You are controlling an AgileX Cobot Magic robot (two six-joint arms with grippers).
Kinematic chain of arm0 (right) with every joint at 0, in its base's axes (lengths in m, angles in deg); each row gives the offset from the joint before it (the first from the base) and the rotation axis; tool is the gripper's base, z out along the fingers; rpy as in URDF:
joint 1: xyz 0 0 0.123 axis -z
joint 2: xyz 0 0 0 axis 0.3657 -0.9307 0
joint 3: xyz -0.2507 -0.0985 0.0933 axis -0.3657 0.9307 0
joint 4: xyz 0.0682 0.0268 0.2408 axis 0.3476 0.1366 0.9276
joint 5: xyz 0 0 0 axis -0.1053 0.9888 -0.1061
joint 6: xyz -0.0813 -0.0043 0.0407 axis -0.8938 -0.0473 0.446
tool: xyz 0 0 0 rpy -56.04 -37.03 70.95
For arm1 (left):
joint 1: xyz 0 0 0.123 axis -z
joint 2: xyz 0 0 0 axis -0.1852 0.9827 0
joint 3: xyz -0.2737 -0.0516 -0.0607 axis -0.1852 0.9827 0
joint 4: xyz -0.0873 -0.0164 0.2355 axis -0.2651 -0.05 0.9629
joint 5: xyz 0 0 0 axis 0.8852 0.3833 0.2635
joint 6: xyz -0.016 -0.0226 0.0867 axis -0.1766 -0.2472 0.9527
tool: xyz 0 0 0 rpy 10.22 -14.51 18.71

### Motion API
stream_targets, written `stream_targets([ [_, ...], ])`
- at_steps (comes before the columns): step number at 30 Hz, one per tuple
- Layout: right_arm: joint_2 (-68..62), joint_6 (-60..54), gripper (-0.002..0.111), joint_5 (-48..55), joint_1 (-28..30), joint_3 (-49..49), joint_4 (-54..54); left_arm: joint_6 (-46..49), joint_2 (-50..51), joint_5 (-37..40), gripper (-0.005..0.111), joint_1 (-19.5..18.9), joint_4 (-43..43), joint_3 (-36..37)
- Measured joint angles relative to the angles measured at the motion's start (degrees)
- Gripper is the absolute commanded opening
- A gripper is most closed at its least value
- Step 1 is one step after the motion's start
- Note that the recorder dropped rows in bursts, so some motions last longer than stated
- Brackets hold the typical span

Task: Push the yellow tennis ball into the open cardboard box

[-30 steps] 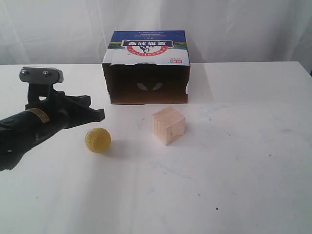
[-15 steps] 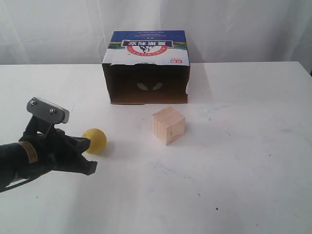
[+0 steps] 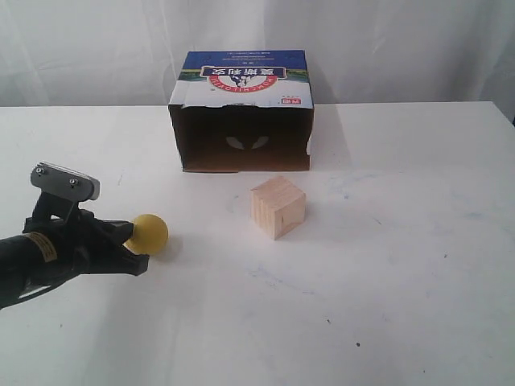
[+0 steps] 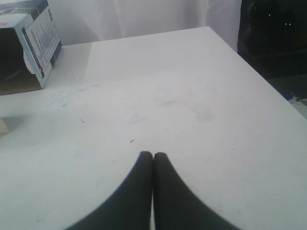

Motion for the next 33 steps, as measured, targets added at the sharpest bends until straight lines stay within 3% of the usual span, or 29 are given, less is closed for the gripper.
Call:
stream_targets([
  [5,0.0,0.0,0.0,0.0,0.0,0.0,0.0,-0.8,2.6,-2.0,0.0,-0.9,0.2,-2.7],
  [14,0.0,0.0,0.0,0.0,0.0,0.0,0.0,-8.5,5.7,-3.5,0.0,-0.9,9.5,-7.6],
  [23,0.0,0.0,0.0,0.0,0.0,0.0,0.0,-8.7,10.8,-1.0,0.0,-0.9,9.9,-16.4],
  [33,0.0,0.0,0.0,0.0,0.0,0.0,0.0,-9.1,11.2,-0.8,0.0,-0.9,10.0,-20.1],
])
